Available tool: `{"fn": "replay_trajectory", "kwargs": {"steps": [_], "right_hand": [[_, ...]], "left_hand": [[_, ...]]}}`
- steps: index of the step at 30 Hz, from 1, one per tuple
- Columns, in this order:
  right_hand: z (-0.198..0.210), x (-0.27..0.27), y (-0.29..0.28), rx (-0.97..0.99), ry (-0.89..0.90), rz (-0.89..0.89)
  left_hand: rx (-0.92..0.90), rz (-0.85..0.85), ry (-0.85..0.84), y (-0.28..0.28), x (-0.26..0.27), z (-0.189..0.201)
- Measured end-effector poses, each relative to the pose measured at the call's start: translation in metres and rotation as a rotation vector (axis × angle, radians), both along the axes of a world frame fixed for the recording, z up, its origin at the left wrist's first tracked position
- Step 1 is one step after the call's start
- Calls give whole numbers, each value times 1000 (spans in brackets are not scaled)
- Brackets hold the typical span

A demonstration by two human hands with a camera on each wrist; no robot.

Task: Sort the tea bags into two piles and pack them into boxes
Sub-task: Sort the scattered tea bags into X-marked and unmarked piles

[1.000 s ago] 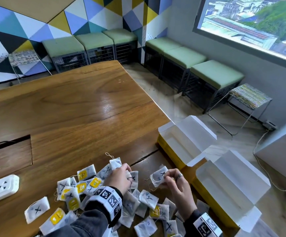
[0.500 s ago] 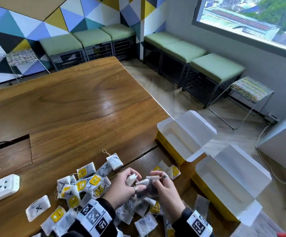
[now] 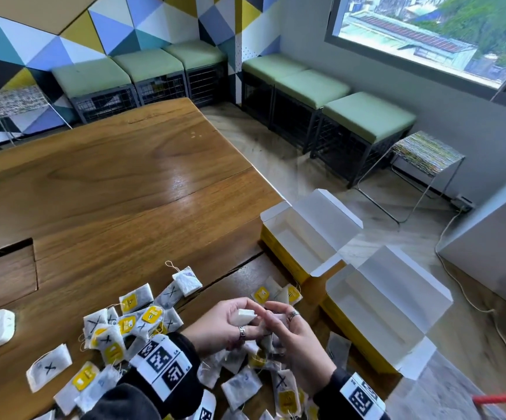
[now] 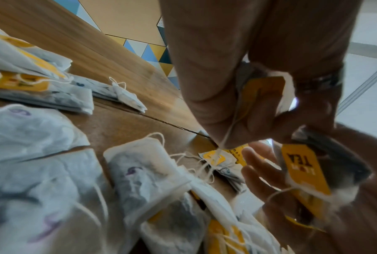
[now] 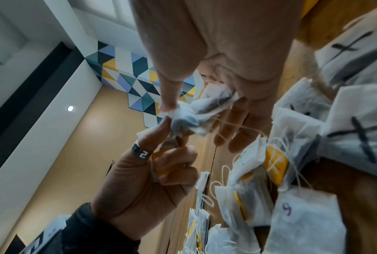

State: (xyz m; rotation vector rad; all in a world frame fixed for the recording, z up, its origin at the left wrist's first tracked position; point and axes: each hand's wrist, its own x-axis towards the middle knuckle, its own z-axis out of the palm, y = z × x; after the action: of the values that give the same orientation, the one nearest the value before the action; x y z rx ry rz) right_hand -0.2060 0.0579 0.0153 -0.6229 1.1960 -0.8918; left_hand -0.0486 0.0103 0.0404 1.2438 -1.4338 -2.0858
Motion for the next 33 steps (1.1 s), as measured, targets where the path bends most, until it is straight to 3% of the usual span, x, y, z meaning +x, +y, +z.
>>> {"fn": "replay_trajectory", "kwargs": {"steps": [6, 9, 13, 16, 18, 20, 22, 25, 28, 30, 33], "right_hand": [[3, -18, 8, 75, -121, -70], [-1, -25, 7, 32, -44, -136], [6, -21, 4, 41, -120, -49], [9, -22, 5, 76, -197, -3], [3, -26, 6, 78, -161, -28], [0, -30, 8, 79, -110, -62], [-1, -33, 9, 92, -93, -89], [-3, -36, 11, 97, -84, -89], [-6, -38, 11, 95, -80, -82], [-7, -37, 10, 97, -84, -80], [-10, -35, 8, 90, -76, -79]], "left_hand": [[-10, -1, -51, -14, -7, 8], [3, 4, -49, -13, -8, 8], [-29, -33, -5, -9, -23, 8], [-99, 30, -76, -14, -33, 3], [-178, 139, -222, -23, -38, -9], [-359, 211, -510, -35, -39, -24], [-464, 129, -696, -43, -43, -36], [-523, -63, -853, -49, -50, -49], [-608, -124, -992, -51, -53, -49], [-574, -57, -937, -53, -49, -45], [-350, 195, -646, -58, -35, -43]]}}
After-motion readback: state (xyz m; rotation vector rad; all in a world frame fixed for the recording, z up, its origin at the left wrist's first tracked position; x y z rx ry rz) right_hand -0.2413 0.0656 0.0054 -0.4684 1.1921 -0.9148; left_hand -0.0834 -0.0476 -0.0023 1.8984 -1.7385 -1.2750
